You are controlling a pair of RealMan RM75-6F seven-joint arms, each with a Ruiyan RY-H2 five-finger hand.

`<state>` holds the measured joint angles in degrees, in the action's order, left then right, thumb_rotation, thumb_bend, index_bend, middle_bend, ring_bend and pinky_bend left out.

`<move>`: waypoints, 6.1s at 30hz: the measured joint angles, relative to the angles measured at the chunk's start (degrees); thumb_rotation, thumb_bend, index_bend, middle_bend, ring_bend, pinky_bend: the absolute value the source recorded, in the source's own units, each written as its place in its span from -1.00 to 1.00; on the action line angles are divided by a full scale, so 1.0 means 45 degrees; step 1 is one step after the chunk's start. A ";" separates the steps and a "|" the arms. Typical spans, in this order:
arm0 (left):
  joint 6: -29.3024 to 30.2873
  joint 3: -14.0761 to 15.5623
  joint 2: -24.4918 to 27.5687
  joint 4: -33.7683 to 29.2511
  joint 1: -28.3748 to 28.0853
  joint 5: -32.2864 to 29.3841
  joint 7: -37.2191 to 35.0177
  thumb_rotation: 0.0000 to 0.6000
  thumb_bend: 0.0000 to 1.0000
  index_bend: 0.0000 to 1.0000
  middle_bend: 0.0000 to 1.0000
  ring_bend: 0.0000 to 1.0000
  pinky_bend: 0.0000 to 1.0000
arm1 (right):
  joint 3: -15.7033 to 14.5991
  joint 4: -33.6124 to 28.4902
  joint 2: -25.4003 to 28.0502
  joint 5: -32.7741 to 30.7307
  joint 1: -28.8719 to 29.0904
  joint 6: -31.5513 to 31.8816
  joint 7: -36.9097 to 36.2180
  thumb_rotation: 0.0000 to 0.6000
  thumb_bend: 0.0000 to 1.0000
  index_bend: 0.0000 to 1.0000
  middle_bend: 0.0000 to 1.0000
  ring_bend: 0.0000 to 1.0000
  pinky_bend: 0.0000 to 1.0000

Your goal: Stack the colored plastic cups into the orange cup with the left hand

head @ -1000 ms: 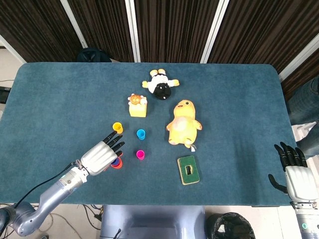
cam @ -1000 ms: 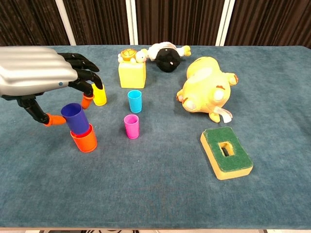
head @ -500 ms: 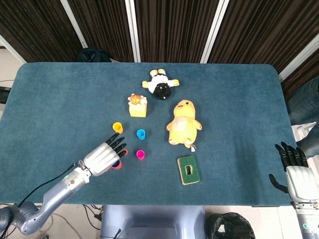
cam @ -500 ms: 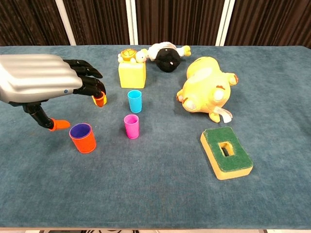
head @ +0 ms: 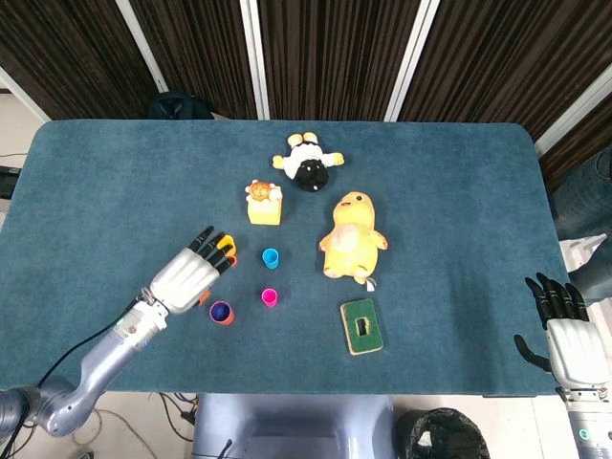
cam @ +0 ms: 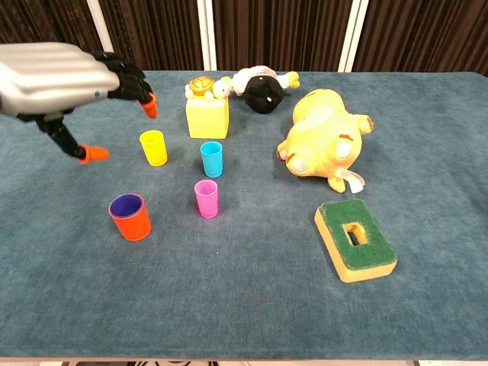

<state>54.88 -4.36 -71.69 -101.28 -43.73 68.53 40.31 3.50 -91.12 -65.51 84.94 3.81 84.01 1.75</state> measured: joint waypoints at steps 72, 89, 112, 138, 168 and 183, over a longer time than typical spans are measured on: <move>-0.0277 -0.0191 -0.0809 0.0995 -0.1889 -0.2262 0.0111 1.00 -0.32 -0.07 -0.65 -1.00 -1.00 | 0.0012 0.0101 -0.0108 -0.0172 0.0078 -0.0190 0.0055 1.00 -0.25 -0.88 -0.91 -0.86 -0.93; 0.0421 0.1809 0.2442 -0.2776 -0.0258 0.1043 -0.0627 1.00 -0.33 -0.08 -0.65 -1.00 -1.00 | -0.0001 0.0019 -0.0104 -0.0166 0.0075 -0.0187 0.0110 1.00 -0.26 -0.88 -0.91 -0.86 -0.93; -0.0334 0.1583 0.0698 -0.1362 -0.0275 0.1221 -0.0375 1.00 -0.36 -0.16 -0.66 -1.00 -1.00 | 0.0061 0.0003 0.0010 -0.0219 0.0016 -0.0079 -0.0120 1.00 -0.26 -0.88 -0.91 -0.86 -0.93; -0.0430 0.0350 -0.0244 -0.0750 -0.0889 -0.0275 0.0168 1.00 -0.49 -0.58 -0.74 -1.00 -1.00 | 0.0053 -0.0040 0.0001 -0.0259 0.0026 -0.0146 -0.0019 1.00 -0.26 -0.88 -0.91 -0.86 -0.93; -0.1624 -0.0760 -0.5308 0.5485 -0.3916 -0.4392 0.1152 1.00 -0.49 -0.27 -0.64 -1.00 -0.98 | 0.0077 0.0043 0.0013 -0.0424 0.0065 -0.0344 -0.0245 1.00 -0.26 -0.88 -0.91 -0.86 -0.93; -0.1436 -0.0587 -0.5598 0.5902 -0.4028 -0.4420 0.1251 1.00 -0.44 -0.09 -0.55 -1.00 -0.98 | 0.0072 0.0063 -0.0004 -0.0457 0.0070 -0.0382 -0.0237 1.00 -0.26 -0.88 -0.91 -0.86 -0.93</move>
<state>48.42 -7.00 -96.88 -74.72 -61.85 48.64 45.94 3.83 -90.84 -65.53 82.89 4.13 82.29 0.69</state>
